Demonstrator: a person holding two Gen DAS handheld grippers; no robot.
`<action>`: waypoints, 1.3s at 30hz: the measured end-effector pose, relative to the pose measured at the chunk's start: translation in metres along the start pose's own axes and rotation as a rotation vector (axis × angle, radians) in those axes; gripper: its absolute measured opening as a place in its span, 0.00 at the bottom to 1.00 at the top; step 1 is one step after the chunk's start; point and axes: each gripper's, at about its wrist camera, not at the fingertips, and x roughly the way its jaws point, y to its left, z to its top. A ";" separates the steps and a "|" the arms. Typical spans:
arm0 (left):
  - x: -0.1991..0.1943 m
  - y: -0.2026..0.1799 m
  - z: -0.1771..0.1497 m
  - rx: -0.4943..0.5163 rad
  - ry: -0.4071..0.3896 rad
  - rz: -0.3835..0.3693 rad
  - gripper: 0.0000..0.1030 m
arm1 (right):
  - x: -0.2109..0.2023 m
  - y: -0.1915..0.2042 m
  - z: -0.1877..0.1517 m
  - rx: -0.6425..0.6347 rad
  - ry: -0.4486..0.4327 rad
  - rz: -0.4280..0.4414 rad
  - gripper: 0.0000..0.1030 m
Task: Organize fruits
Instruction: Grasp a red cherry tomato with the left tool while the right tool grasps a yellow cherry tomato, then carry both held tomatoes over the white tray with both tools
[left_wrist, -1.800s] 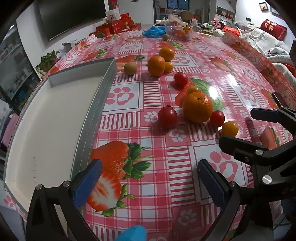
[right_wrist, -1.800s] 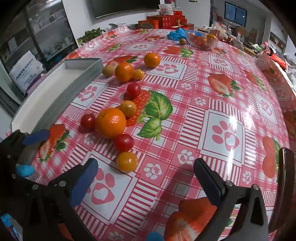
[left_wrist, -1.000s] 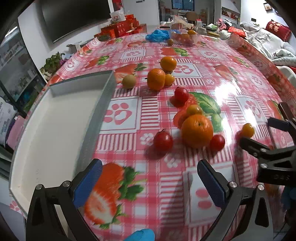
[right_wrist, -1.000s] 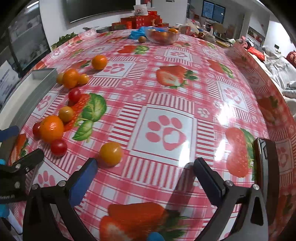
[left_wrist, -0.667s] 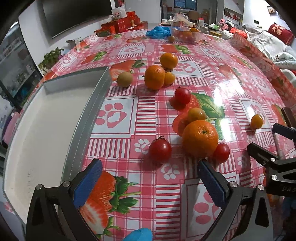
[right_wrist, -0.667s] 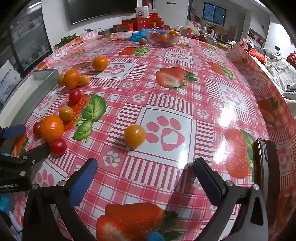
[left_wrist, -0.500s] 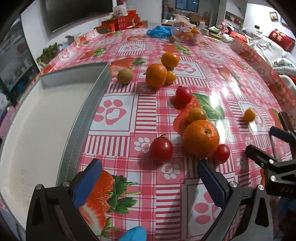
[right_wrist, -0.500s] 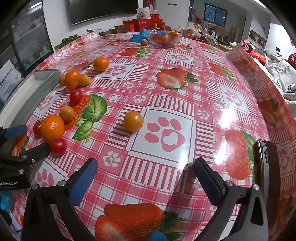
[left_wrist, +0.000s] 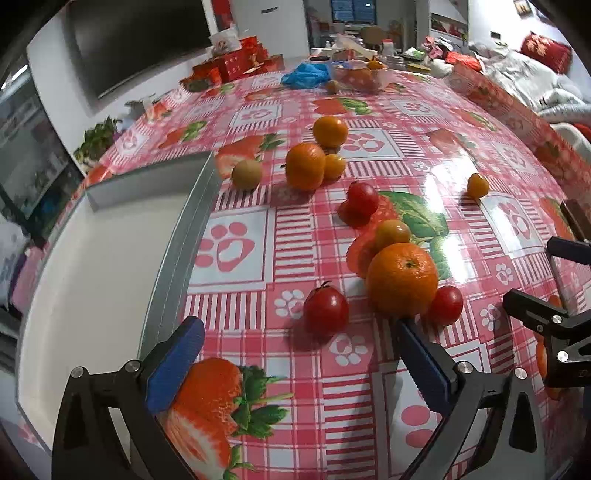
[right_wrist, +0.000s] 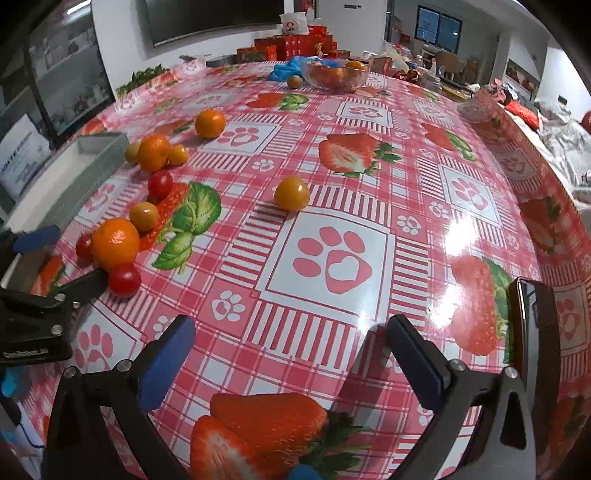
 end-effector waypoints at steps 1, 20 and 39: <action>0.000 -0.001 0.001 0.003 -0.003 -0.009 0.91 | -0.001 -0.003 0.001 0.013 -0.002 0.016 1.00; 0.002 0.001 0.009 -0.074 -0.014 -0.091 0.47 | 0.021 0.007 0.052 -0.031 -0.030 -0.058 0.22; -0.048 0.018 0.009 -0.127 -0.079 -0.146 0.22 | -0.024 -0.019 0.042 0.094 -0.073 0.175 0.23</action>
